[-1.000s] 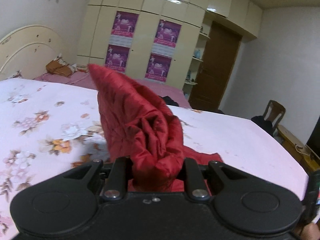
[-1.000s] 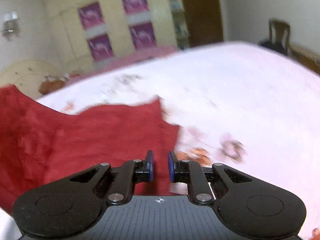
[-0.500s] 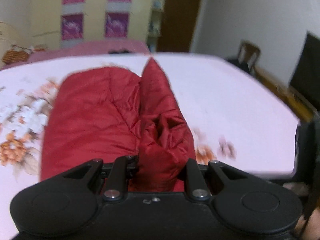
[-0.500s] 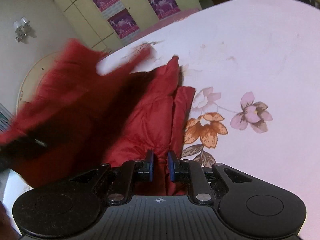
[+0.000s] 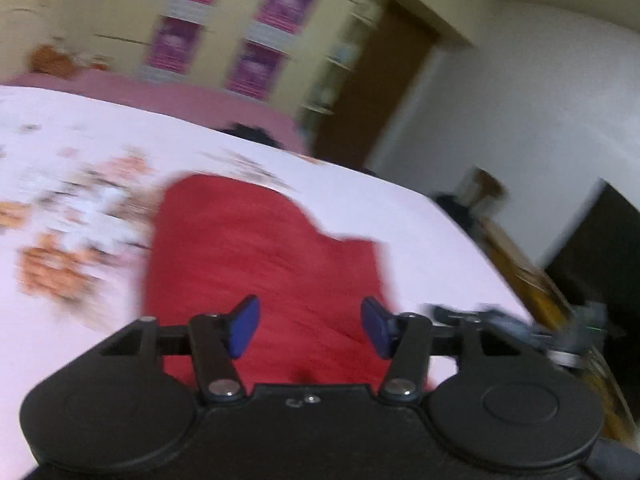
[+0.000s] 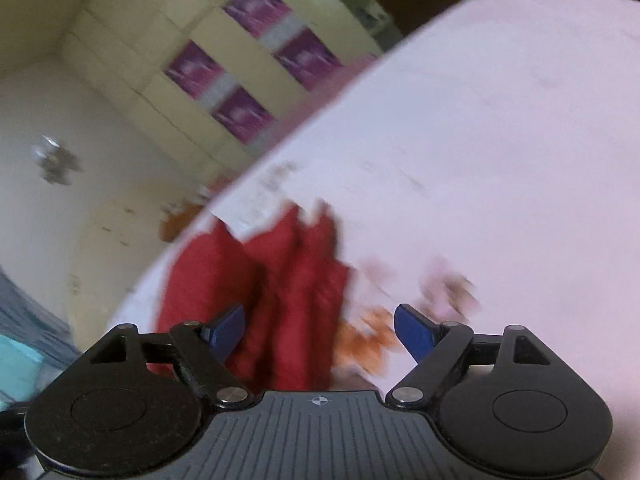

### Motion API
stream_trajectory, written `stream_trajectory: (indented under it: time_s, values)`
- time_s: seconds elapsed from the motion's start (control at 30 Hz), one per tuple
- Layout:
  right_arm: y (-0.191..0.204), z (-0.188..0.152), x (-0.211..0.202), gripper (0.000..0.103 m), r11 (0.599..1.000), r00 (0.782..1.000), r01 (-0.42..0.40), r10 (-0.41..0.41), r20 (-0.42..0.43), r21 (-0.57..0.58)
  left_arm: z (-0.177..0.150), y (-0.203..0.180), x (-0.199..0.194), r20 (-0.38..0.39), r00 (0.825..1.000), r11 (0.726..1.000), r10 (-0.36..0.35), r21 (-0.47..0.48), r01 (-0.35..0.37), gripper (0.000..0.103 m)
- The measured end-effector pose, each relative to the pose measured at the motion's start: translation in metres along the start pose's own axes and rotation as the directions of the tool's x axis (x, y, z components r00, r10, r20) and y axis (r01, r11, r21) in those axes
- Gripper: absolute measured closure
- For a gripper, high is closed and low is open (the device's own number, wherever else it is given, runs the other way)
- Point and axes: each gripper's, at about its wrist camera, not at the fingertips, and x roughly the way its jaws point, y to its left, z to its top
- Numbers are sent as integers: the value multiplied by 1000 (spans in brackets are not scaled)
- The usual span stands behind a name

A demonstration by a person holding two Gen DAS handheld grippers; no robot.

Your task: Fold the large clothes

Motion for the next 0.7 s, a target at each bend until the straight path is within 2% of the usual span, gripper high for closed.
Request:
stream_trajectory:
  time_s: [0.1,0.2,0.3,0.43,0.5,0.6,0.7]
  values:
    - [26,15,20,41,997,998,-64,62,-31,-45,12,36,17,14,999,997,49,-64,-48,62]
    - [48,26,48,46,993,997,-54,47,-67,-103,19,63,41,0,999,993,54,-102,-53,73]
    - [55,30,74,86,994,992,-28,14,-123,-109,22,71,62,-28,999,994,37,-100,-40,80]
    - [55,24,71,90,991,992,3,-20,-123,-136,22,75,83,-65,998,995,-16,-95,10,83]
    - [50,20,68,90,985,991,47,-67,-116,-167,19,71,84,-75,995,994,-60,-94,53,83]
    - [32,13,75,90,986,983,105,-122,-135,-128,17,71,101,-112,988,993,-103,-64,97,85]
    - [19,5,88,90,986,977,137,-151,-148,-99,13,66,119,-165,983,997,-80,-18,78,85]
